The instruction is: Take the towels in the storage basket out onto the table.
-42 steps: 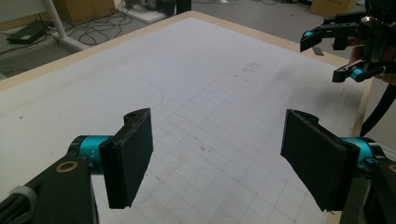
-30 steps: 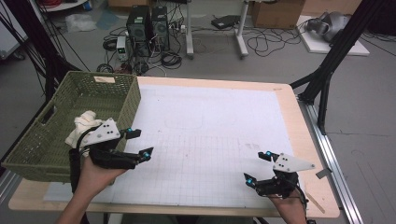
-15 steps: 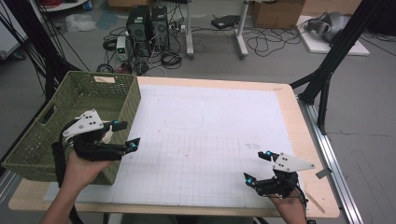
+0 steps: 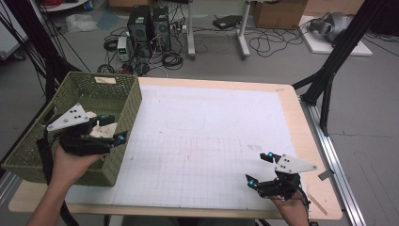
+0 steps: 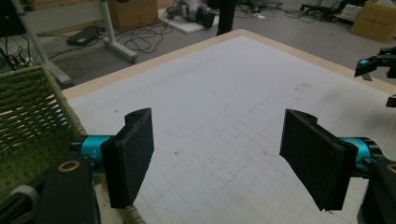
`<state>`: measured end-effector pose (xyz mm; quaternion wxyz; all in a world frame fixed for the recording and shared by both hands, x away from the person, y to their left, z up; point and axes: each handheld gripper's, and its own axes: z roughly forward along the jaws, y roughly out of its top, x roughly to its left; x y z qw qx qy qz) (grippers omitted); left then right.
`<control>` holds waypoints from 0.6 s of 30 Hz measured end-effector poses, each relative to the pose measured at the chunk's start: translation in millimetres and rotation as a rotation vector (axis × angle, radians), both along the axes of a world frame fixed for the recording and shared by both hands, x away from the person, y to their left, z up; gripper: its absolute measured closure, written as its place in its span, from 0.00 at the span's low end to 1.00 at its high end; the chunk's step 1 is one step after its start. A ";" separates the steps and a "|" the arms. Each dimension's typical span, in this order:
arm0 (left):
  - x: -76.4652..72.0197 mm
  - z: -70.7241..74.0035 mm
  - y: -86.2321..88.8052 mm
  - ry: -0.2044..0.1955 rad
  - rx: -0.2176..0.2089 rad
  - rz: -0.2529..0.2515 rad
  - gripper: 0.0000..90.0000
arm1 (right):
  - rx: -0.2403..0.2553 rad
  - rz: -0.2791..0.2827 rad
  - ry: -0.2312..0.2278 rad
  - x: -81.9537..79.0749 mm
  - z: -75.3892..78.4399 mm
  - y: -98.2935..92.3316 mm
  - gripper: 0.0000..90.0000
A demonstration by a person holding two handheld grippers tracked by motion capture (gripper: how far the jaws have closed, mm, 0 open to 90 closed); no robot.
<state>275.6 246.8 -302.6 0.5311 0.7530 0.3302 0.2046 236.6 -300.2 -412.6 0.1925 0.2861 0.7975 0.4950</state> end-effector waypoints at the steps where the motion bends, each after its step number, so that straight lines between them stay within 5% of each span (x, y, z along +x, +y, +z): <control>1: 0.7 0.0 2.7 -0.002 0.003 0.011 0.30 | 0.000 0.000 0.000 0.0 0.1 -0.1 0.10; 18: 9.4 -8.2 55.0 -0.013 0.057 0.147 0.31 | -0.002 0.001 -0.003 1.0 -0.3 -0.1 0.10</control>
